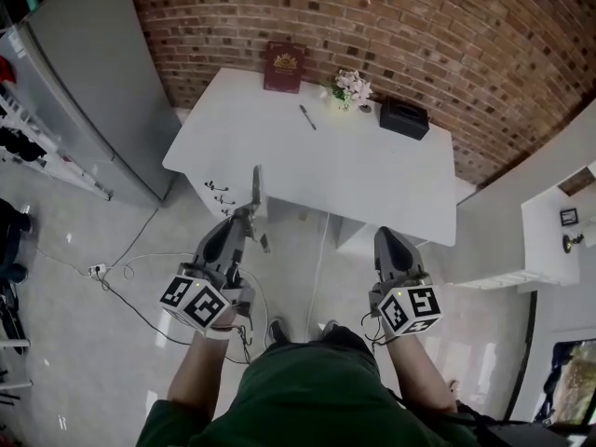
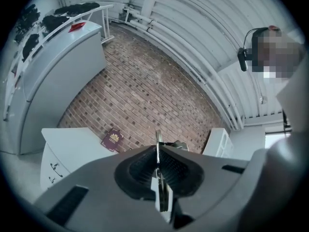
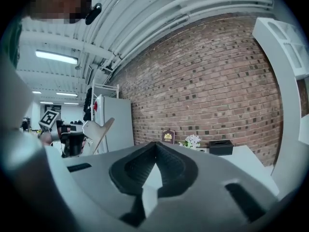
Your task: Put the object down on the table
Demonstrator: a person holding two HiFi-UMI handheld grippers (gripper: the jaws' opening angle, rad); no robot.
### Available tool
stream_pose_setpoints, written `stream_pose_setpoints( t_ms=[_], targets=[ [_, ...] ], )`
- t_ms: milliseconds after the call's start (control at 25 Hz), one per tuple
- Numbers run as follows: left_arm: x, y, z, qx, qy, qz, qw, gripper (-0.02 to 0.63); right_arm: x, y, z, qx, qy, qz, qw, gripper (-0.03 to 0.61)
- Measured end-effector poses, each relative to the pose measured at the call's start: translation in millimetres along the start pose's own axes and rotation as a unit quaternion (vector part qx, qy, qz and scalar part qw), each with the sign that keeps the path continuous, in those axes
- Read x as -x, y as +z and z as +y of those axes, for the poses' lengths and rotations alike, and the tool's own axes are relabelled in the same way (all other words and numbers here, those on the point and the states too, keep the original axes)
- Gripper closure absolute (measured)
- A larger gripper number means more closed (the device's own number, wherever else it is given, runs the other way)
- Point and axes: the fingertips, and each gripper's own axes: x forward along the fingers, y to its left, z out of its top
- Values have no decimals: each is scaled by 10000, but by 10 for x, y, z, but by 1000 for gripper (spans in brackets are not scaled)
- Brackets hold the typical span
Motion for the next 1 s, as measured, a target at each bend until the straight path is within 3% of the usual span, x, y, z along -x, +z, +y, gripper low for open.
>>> stream_pose_setpoints(
  t_ms=[440,840,1000],
  targets=[
    [-366,-120,74,115,2,91,9999,601,-329,-56,-243,-44,94,53,9999,575],
    [-1119,-88,-193,-272,597,0,9978,601,-1044,92,-854,-288,965,-116,9948,575],
    [-1388,-231,-249,-404,763,-152,9962,601,-1270,107,-1174,-398,1256,-73,9913,575]
  ],
)
